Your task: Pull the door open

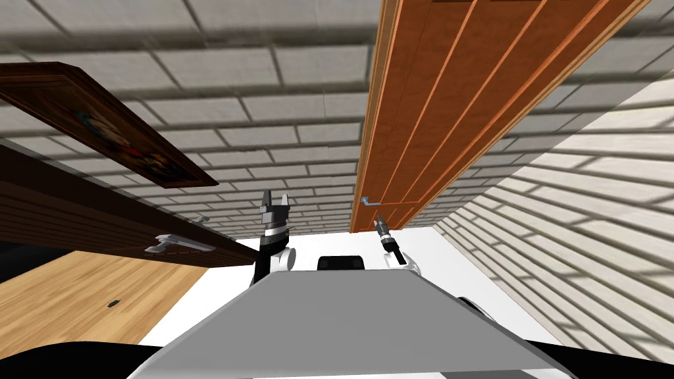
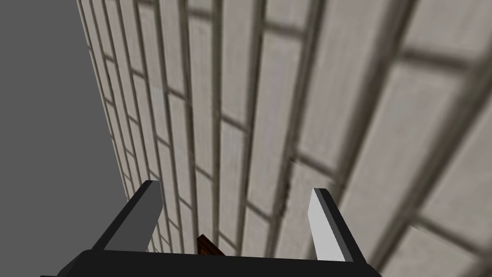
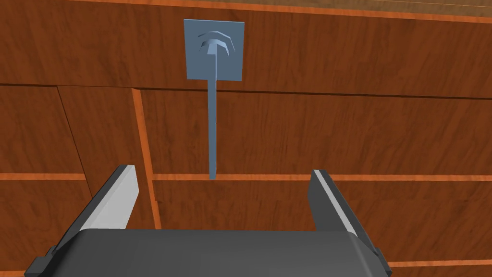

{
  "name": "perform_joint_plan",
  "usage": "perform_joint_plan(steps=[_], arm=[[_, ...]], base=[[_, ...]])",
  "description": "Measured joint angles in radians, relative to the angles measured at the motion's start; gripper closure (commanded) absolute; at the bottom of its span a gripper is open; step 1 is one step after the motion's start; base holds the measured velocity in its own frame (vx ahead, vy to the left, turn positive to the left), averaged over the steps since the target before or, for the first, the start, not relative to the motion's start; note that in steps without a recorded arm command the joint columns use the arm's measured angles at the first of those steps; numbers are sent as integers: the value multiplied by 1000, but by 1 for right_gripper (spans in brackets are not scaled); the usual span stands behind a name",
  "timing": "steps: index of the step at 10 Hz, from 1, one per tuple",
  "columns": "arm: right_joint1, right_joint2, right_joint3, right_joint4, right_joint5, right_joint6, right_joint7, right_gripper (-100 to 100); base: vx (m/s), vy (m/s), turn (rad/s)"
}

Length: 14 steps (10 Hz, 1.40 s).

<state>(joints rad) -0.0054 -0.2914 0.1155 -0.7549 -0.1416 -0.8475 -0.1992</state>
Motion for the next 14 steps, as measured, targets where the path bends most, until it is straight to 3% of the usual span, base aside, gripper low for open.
perform_joint_plan(steps=[2, 4, 6, 7, 9, 11, 12, 14], arm=[[-18, -7, 3, 50, -1, -13, -8, -100], [-23, -9, -5, 61, -5, -16, -9, -100], [-27, -14, -34, 95, -22, -31, -4, -100], [-41, -18, -54, 139, -33, -49, -5, -100], [-46, -22, -93, 163, -55, -55, 3, -100], [-62, -28, -131, 211, -77, -69, 10, -100], [-64, -28, -133, 214, -78, -71, 10, 100], [-63, -29, -132, 210, -77, -70, 10, 100]], base=[[44, -36, 58], [66, -6, 248], [115, -10, 285], [136, -21, 277], [151, -43, 338], [82, -46, 127], [-3, 3, -31], [-18, 10, -7]])
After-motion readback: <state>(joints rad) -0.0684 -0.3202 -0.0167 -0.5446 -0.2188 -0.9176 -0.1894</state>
